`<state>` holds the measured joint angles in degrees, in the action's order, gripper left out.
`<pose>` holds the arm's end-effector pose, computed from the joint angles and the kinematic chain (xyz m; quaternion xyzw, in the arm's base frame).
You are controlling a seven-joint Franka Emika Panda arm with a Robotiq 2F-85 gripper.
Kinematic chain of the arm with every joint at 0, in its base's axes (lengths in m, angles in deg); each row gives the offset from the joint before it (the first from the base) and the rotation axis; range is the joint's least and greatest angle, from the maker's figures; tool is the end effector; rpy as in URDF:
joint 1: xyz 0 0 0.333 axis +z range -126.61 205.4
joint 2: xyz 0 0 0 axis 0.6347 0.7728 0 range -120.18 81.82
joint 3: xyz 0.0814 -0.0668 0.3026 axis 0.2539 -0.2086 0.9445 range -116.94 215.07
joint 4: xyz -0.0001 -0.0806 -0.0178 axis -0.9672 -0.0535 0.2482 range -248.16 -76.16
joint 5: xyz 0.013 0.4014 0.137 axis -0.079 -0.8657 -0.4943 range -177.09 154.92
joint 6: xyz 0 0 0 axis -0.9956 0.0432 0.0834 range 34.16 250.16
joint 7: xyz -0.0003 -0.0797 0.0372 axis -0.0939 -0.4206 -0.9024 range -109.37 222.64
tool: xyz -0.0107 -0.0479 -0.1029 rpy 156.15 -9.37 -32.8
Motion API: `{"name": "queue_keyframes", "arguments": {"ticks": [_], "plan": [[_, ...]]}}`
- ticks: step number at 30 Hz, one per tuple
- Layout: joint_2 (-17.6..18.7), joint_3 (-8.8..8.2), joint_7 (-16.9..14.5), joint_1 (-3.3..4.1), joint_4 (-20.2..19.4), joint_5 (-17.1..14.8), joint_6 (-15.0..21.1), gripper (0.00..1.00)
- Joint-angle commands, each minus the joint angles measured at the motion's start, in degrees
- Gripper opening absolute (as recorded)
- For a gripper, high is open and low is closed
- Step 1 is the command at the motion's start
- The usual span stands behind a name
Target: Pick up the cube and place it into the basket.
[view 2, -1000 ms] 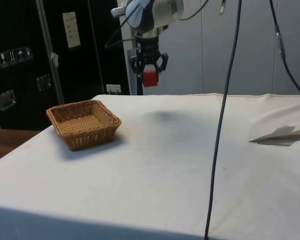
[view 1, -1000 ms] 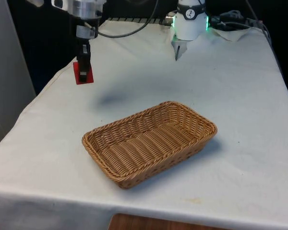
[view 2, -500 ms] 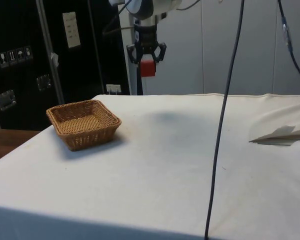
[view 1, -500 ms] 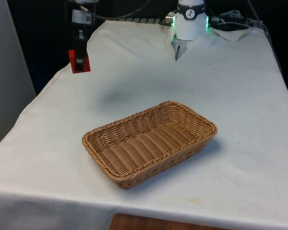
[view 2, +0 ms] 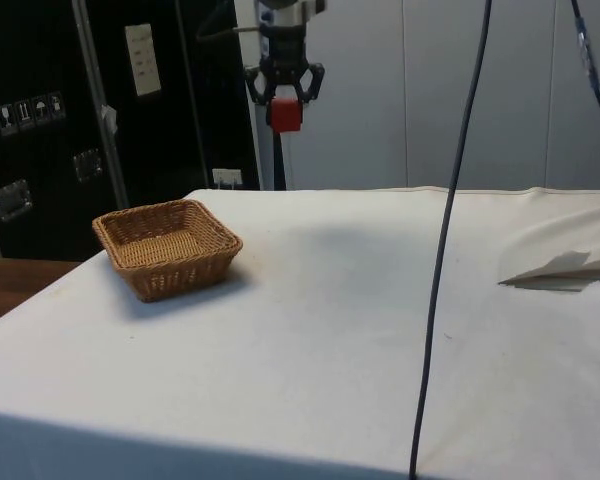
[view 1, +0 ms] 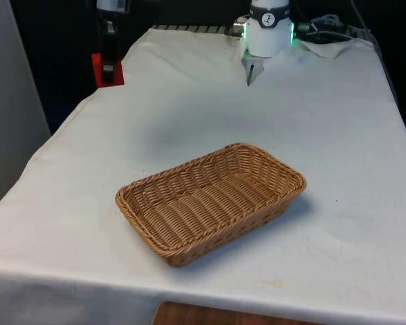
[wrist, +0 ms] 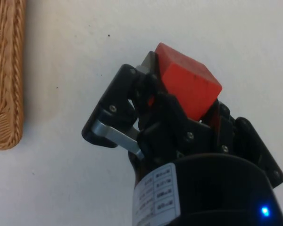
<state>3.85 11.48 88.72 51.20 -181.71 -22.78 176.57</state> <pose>0.6146 -0.2681 0.3271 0.8487 -0.5123 0.1257 0.0377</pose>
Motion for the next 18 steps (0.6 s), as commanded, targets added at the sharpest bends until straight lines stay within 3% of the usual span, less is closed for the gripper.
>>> {"name": "queue_keyframes", "arguments": {"ticks": [1, 2, 3, 4, 5, 10, 11, 13, 18], "plan": [[-0.4, -0.52, 0.97, 0.69, 0.11, 0.97, -0.57, 0.0], [-0.63, -0.52, 1.15, 0.86, 0.29, 1.2, -0.86, 0.0], [-0.34, 0.0, 0.23, 0.17, 0.23, 0.4, -0.46, 0.0], [-0.8, -0.52, 1.32, 0.92, 0.4, 1.49, -1.09, 0.0], [-1.2, -0.34, 1.66, 1.09, 0.69, 2.01, -1.43, 0.0], [-2.29, 0.11, 3.04, 1.66, 1.49, 3.61, -2.64, 0.0], [-2.12, 0.52, 2.35, 1.15, 1.49, 3.09, -2.29, 0.0], [-2.58, 0.23, 3.38, 1.89, 1.72, 4.07, -2.98, 0.0], [-3.27, 0.8, 4.53, 2.29, 2.46, 5.27, -3.9, 0.0]]}}
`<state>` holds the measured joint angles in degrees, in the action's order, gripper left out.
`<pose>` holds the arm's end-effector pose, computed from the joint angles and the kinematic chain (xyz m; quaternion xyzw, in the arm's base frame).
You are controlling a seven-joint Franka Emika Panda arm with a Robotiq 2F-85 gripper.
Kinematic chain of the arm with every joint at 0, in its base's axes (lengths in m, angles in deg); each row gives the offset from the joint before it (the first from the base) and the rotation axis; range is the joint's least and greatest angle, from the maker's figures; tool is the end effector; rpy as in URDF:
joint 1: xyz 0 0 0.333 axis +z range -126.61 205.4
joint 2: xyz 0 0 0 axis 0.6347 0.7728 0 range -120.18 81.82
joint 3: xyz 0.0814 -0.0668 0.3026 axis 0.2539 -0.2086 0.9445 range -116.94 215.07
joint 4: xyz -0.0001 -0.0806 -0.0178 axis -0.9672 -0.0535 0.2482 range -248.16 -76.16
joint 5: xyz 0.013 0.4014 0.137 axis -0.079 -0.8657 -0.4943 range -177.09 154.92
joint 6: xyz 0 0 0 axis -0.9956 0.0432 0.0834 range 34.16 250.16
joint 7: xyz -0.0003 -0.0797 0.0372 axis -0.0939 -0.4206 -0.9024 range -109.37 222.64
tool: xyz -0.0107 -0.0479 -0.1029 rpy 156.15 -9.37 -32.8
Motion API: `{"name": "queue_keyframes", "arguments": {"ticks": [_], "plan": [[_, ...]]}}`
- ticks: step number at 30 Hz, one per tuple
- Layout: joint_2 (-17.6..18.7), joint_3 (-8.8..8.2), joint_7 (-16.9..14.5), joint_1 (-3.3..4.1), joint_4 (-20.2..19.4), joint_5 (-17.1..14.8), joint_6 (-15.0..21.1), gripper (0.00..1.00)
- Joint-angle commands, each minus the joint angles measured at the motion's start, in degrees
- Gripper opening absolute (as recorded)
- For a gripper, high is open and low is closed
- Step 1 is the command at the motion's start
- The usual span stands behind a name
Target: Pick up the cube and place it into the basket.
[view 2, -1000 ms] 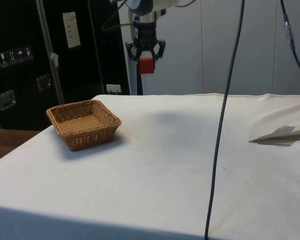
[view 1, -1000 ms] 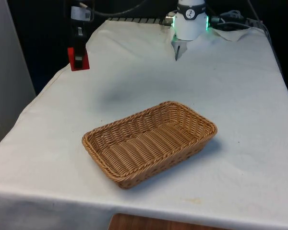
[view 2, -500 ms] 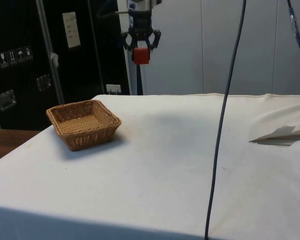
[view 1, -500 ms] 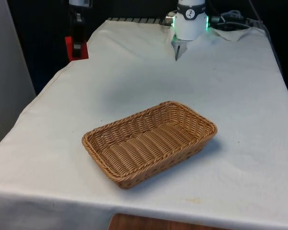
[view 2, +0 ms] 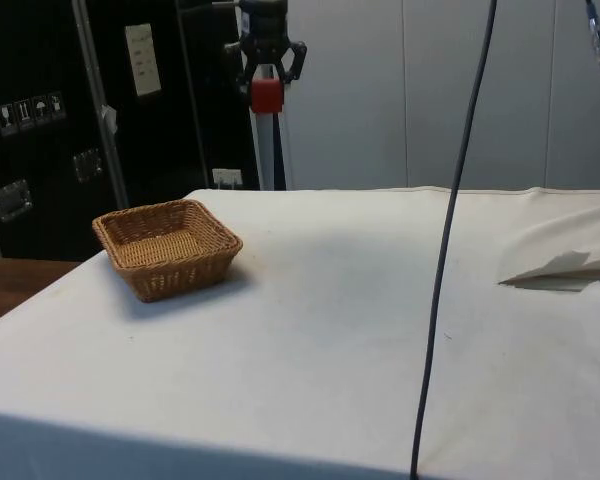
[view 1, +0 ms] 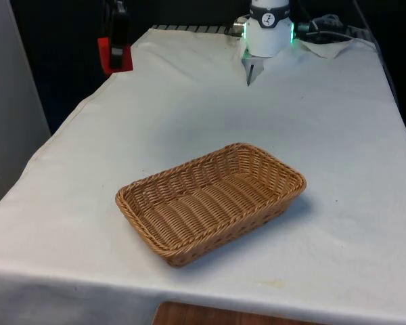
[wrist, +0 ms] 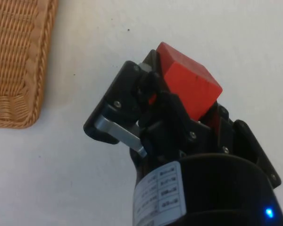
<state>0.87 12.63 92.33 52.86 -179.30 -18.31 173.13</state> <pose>0.6329 -0.2371 0.3668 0.8566 -0.4967 0.1349 0.0372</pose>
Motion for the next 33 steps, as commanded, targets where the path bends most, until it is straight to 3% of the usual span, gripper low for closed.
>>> {"name": "queue_keyframes", "arguments": {"ticks": [1, 3, 7, 8, 9, 10, 16, 17, 18, 26, 27, 28, 33], "plan": [[0.0, 0.0, 0.0, 0.0, 0.0, 0.0, 0.0, 0.0], [-0.69, 0.11, 1.72, 0.86, 0.52, 1.6, -1.03, 0.0], [-1.2, 0.8, 2.86, 1.15, 1.26, 2.75, -1.78, 0.0], [-1.26, 0.92, 3.04, 1.15, 1.43, 2.92, -1.95, 0.0], [-0.97, 1.26, 2.29, 0.63, 1.43, 2.29, -1.55, 0.0], [-1.32, 1.09, 3.27, 1.2, 1.66, 3.15, -2.12, 0.0], [-1.6, 2.29, 4.93, 1.55, 2.64, 4.58, -2.86, 0.0], [-1.32, 2.64, 4.13, 0.97, 2.64, 3.95, -2.41, 0.0], [-1.6, 2.46, 5.21, 1.55, 2.86, 4.81, -2.98, 0.0], [-1.55, 4.3, 7.28, 1.66, 4.64, 6.53, -4.18, 0.0], [-1.38, 4.64, 6.59, 1.15, 4.64, 6.02, -3.9, 0.0], [-1.55, 4.47, 7.51, 1.66, 4.87, 6.76, -4.35, 0.0], [-1.2, 5.96, 8.94, 1.55, 5.9, 7.85, -4.76, 0.0]]}}
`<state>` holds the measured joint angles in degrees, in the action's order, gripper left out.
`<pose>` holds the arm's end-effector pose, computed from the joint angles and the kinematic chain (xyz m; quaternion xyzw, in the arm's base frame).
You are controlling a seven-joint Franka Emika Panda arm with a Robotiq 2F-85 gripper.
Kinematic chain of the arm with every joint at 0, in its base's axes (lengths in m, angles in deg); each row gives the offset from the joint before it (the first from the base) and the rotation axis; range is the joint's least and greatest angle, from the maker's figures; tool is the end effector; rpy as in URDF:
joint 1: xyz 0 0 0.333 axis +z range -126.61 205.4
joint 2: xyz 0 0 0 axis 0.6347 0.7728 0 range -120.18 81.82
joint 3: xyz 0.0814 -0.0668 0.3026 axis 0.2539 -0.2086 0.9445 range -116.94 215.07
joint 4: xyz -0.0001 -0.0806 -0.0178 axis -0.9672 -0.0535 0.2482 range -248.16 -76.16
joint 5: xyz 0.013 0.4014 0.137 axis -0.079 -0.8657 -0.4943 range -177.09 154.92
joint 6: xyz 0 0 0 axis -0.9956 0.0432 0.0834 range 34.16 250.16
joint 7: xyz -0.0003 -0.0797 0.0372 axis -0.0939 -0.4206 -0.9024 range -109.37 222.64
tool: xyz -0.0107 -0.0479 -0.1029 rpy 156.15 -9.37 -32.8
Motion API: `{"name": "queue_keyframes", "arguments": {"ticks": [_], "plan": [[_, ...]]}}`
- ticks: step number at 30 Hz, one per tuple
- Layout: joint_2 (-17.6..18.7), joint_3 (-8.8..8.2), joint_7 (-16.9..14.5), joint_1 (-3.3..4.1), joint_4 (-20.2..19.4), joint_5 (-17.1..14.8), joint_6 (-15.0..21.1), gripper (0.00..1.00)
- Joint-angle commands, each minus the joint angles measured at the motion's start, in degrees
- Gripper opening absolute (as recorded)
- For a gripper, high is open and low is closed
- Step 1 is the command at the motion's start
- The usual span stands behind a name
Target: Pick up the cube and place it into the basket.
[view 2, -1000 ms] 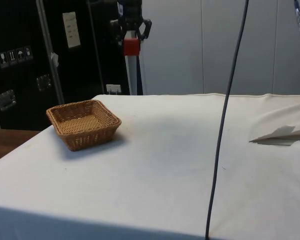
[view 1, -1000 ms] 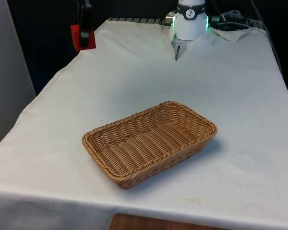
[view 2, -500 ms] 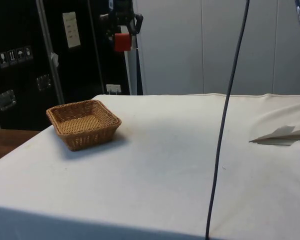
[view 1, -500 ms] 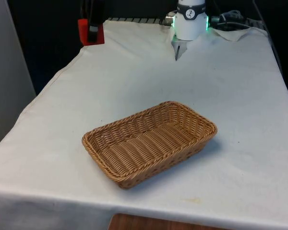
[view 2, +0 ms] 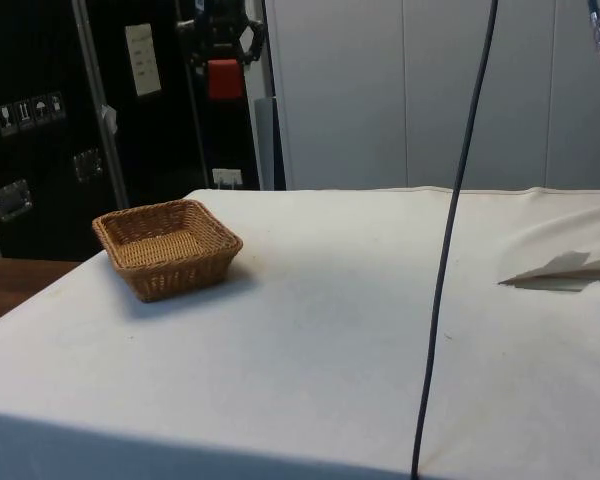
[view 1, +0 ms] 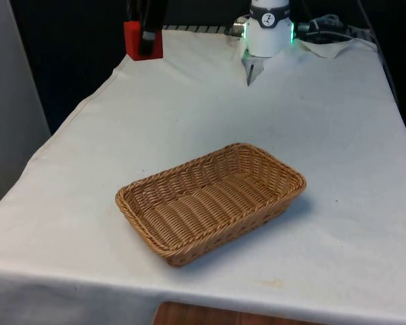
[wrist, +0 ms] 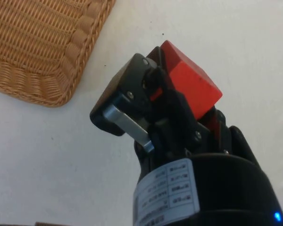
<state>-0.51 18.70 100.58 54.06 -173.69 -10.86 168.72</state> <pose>0.6728 -0.1592 0.4096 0.8681 -0.4702 0.1531 0.0444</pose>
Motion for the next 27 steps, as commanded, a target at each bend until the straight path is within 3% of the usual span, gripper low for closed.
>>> {"name": "queue_keyframes", "arguments": {"ticks": [1, 3, 9, 27], "plan": [[0.23, 0.11, 0.92, 0.29, 0.4, 0.52, -0.34, 0.0], [0.0, 0.46, 0.46, 0.0, 0.17, 0.29, -0.06, 0.0], [1.26, 1.49, 1.49, 0.17, 1.89, 0.57, -0.46, 0.0], [3.55, 3.5, -0.57, -0.17, 4.93, 0.0, 0.06, 0.0]]}}
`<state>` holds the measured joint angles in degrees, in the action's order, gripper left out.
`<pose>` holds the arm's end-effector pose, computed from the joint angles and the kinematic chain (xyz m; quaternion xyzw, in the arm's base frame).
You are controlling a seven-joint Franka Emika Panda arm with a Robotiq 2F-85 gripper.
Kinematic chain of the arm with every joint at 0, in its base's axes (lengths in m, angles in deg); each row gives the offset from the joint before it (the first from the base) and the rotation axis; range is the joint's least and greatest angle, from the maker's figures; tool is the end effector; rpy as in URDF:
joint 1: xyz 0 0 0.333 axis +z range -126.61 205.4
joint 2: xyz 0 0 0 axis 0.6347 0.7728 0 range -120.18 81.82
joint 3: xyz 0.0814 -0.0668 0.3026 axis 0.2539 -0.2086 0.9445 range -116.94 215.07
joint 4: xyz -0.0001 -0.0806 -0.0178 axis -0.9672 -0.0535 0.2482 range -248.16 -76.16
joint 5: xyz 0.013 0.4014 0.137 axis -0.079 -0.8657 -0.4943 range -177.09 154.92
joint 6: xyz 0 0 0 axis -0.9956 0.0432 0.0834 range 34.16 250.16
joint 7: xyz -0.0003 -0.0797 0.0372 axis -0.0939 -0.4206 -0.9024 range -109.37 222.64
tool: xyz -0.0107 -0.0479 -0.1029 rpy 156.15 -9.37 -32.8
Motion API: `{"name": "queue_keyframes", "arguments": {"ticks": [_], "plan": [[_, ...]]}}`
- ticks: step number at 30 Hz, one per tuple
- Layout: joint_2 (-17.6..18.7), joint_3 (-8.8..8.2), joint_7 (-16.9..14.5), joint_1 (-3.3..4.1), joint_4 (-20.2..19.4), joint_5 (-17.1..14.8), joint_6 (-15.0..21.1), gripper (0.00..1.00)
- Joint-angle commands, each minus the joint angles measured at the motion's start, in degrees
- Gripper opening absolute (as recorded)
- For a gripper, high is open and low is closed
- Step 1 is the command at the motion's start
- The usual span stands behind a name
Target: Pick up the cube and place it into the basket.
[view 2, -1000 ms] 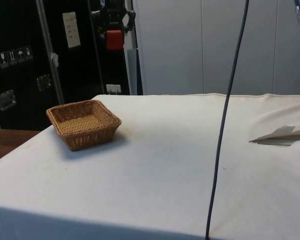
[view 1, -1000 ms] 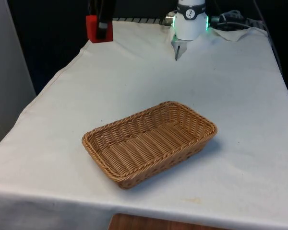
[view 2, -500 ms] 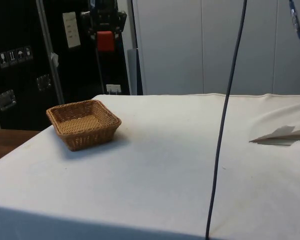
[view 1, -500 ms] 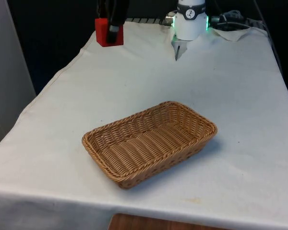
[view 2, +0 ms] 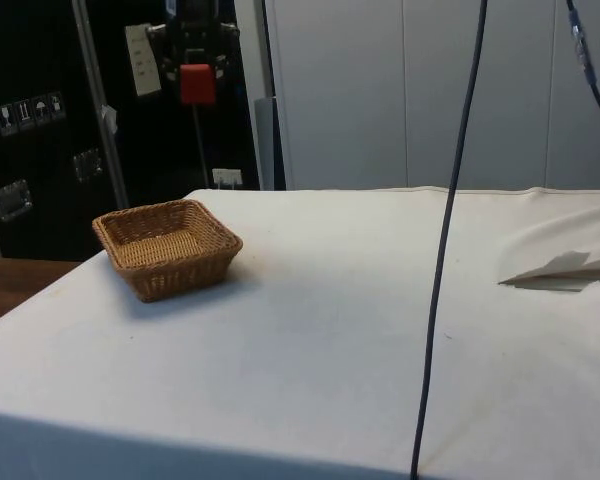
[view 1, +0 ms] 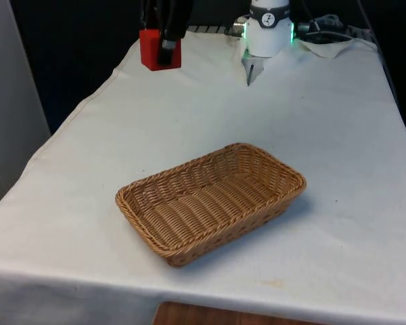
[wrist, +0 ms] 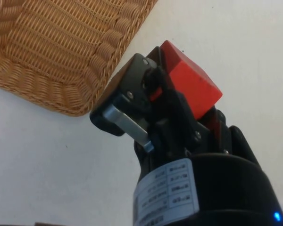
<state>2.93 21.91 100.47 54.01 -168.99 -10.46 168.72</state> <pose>0.7025 -0.1207 0.4081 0.8825 -0.4381 0.1652 0.0446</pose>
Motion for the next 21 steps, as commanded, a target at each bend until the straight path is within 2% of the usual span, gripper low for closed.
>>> {"name": "queue_keyframes", "arguments": {"ticks": [1, 7, 9, 10, 16, 17, 18, 19, 21], "plan": [[0.06, 0.06, -0.17, 0.0, 0.11, 0.0, 0.0, 0.0], [0.69, 0.69, -2.41, -0.23, 0.97, -0.52, 0.29, 0.0], [0.63, 0.34, -2.01, 0.0, 0.8, 0.0, 0.17, 0.0], [0.74, 0.74, -3.04, -0.23, 1.09, -0.57, 0.4, 0.0], [1.32, 0.92, -5.27, -0.4, 1.72, -0.8, 0.57, 0.0], [1.49, 0.92, -5.61, -0.4, 1.89, -0.86, 0.63, 0.0], [1.32, 0.46, -4.81, -0.06, 1.66, -0.17, 0.4, 0.0], [1.6, 0.92, -5.96, -0.4, 2.06, -0.86, 0.63, 0.0], [2.01, 0.97, -6.65, -0.46, 2.46, -0.97, 0.63, 0.0]]}}
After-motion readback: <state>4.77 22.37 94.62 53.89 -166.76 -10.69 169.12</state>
